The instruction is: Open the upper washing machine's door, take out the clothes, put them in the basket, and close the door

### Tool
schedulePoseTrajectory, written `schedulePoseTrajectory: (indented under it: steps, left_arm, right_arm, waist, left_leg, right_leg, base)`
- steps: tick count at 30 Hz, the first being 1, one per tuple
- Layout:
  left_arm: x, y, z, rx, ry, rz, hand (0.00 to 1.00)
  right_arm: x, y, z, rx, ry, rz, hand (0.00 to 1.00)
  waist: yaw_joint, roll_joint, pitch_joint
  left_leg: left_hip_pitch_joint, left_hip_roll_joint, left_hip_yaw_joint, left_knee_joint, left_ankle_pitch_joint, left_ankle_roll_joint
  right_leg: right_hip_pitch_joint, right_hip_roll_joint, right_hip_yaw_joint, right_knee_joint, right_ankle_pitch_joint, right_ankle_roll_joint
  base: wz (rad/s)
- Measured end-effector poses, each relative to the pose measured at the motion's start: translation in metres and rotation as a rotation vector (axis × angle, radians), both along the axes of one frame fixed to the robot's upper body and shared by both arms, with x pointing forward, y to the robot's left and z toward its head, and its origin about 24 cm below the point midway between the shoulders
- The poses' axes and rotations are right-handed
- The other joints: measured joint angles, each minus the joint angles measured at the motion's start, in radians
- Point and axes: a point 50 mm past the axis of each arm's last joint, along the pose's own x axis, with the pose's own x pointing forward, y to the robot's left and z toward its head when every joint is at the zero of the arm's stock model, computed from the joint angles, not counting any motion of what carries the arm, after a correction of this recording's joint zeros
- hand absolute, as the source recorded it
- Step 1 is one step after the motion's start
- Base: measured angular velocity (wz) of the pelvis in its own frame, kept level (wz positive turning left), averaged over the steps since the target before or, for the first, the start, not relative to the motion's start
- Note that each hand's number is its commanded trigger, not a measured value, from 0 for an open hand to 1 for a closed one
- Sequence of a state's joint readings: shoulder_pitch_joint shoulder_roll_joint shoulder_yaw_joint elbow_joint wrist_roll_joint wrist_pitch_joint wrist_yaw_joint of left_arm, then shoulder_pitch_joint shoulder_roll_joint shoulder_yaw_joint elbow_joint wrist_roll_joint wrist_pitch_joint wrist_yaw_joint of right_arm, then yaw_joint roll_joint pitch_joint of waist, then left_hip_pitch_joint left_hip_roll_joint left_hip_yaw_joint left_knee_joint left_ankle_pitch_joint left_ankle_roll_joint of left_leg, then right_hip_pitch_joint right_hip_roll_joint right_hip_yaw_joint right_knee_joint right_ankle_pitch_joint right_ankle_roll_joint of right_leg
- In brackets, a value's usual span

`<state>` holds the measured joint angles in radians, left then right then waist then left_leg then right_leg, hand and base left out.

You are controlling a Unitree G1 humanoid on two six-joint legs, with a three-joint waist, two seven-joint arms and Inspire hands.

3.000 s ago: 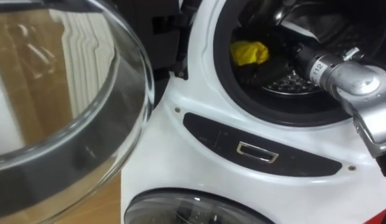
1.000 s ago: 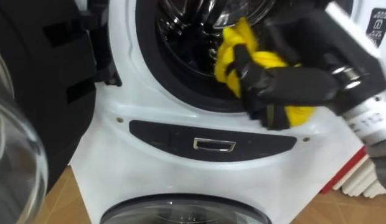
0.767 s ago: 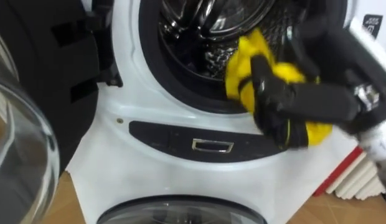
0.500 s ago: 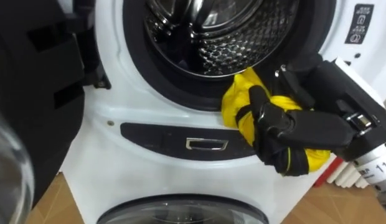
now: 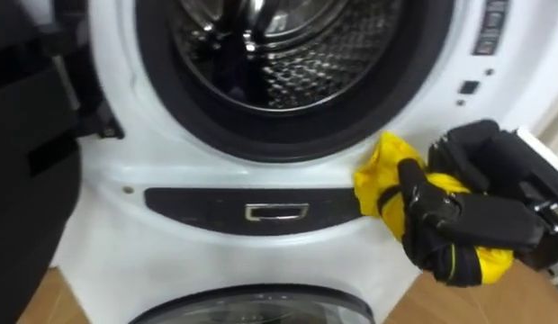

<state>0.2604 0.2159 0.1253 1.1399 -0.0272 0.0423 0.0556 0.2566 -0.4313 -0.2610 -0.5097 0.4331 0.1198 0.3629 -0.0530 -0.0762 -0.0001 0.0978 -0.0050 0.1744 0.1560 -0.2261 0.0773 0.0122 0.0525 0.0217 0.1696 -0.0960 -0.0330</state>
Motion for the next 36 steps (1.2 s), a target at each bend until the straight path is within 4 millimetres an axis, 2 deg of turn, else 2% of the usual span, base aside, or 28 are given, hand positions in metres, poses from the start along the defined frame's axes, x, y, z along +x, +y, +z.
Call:
schedulePoseTrajectory:
  steps: [5, 10, 14, 16, 17, 19, 24, 25, 30, 32, 34, 36]
  left_arm:
    - [0.009, -0.001, 0.000, -0.020, -0.018, -0.019, 0.00]
    - [0.021, 0.002, 0.001, -0.019, -0.048, -0.031, 0.00]
    - [0.042, 0.002, 0.002, -0.018, -0.081, -0.104, 0.00]
    - [0.050, 0.001, 0.002, -0.023, -0.097, -0.134, 0.00]
    - [0.052, 0.000, 0.002, -0.029, -0.104, -0.145, 0.00]
    - [0.051, -0.001, 0.002, -0.034, -0.098, -0.155, 0.00]
    - [0.052, -0.003, 0.002, -0.040, -0.097, -0.166, 0.00]
    - [0.051, -0.004, 0.001, -0.042, -0.096, -0.167, 0.00]
    - [0.051, -0.003, 0.001, -0.035, -0.093, -0.170, 0.00]
    - [0.052, -0.004, 0.001, -0.040, -0.095, -0.165, 0.00]
    - [0.052, -0.006, 0.001, -0.046, -0.098, -0.163, 0.00]
    - [0.053, -0.006, 0.001, -0.050, -0.101, -0.168, 0.00]
  right_arm:
    - [-0.006, -0.016, -0.014, 0.001, 0.072, -0.058, 1.00]
    - [-0.010, -0.030, -0.032, 0.042, 0.137, -0.134, 1.00]
    - [-0.011, -0.038, -0.046, 0.060, 0.191, -0.174, 1.00]
    - [-0.015, -0.042, -0.055, 0.065, 0.232, -0.211, 1.00]
    - [-0.017, -0.044, -0.058, 0.065, 0.246, -0.225, 1.00]
    - [-0.022, -0.046, -0.064, 0.061, 0.277, -0.241, 1.00]
    - [-0.036, -0.057, -0.092, 0.080, 0.395, -0.341, 1.00]
    - [-0.037, -0.058, -0.095, 0.084, 0.402, -0.359, 1.00]
    - [-0.039, -0.066, -0.103, 0.100, 0.424, -0.455, 1.00]
    - [-0.040, -0.076, -0.117, 0.118, 0.459, -0.527, 1.00]
    - [-0.044, -0.084, -0.130, 0.121, 0.509, -0.602, 1.00]
    - [-0.049, -0.088, -0.138, 0.120, 0.543, -0.651, 1.00]
  waist:
    - [-0.044, 0.003, 0.0013]
    - [-0.094, 0.005, 0.0014]
    - [-0.146, 0.010, 0.0014]
    - [-0.146, 0.010, 0.0006]
    - [-0.145, 0.014, 0.0037]
    - [-0.157, 0.018, 0.0039]
    - [-0.160, 0.024, 0.0025]
    - [-0.159, 0.031, 0.0001]
    - [-0.155, 0.054, 0.0029]
    - [-0.163, 0.070, -0.0002]
    - [-0.161, 0.082, 0.0013]
    - [-0.164, 0.095, -0.0023]
  left_leg:
    - [-0.001, 0.014, 0.091, 0.006, -0.013, -0.003]
    - [-0.008, 0.018, 0.155, 0.007, -0.018, -0.005]
    - [-0.033, 0.019, 0.183, 0.013, -0.020, -0.003]
    - [-0.034, 0.019, 0.196, 0.010, -0.021, -0.003]
    - [-0.035, 0.021, 0.207, 0.009, -0.023, -0.004]
    - [-0.034, 0.022, 0.209, 0.008, -0.025, -0.005]
    - [-0.029, 0.028, 0.226, 0.006, -0.030, -0.011]
    - [-0.030, 0.028, 0.235, 0.005, -0.031, -0.011]
    - [-0.041, 0.029, 0.262, 0.002, -0.034, -0.014]
    - [-0.051, 0.029, 0.269, 0.003, -0.037, -0.012]
    - [-0.054, 0.028, 0.280, 0.002, -0.038, -0.012]
    - [-0.068, 0.027, 0.290, 0.001, -0.038, -0.012]
  right_leg:
    - [-0.042, 0.021, 0.069, 0.036, 0.002, -0.003]
    - [-0.086, 0.038, 0.134, 0.073, 0.002, -0.004]
    - [-0.121, 0.039, 0.143, 0.082, 0.005, -0.004]
    - [-0.130, 0.042, 0.150, 0.088, 0.005, -0.004]
    - [-0.136, 0.045, 0.161, 0.088, 0.005, -0.004]
    - [-0.137, 0.048, 0.164, 0.088, 0.005, -0.004]
    - [-0.139, 0.057, 0.169, 0.081, 0.005, -0.004]
    - [-0.148, 0.058, 0.170, 0.082, 0.006, -0.005]
    - [-0.174, 0.066, 0.186, 0.090, 0.008, -0.007]
    - [-0.192, 0.067, 0.193, 0.092, 0.008, -0.007]
    - [-0.201, 0.069, 0.194, 0.097, 0.008, -0.007]
    - [-0.225, 0.071, 0.193, 0.110, 0.007, -0.007]
  base:
    - [-0.47]
    - [-0.42]
    - [-0.21]
    - [-0.19]
    - [-0.27]
    - [-0.13]
    - [-0.11]
    - [-0.17]
    - [-0.19]
    - [-0.12]
    - [-0.17]
    - [-0.20]
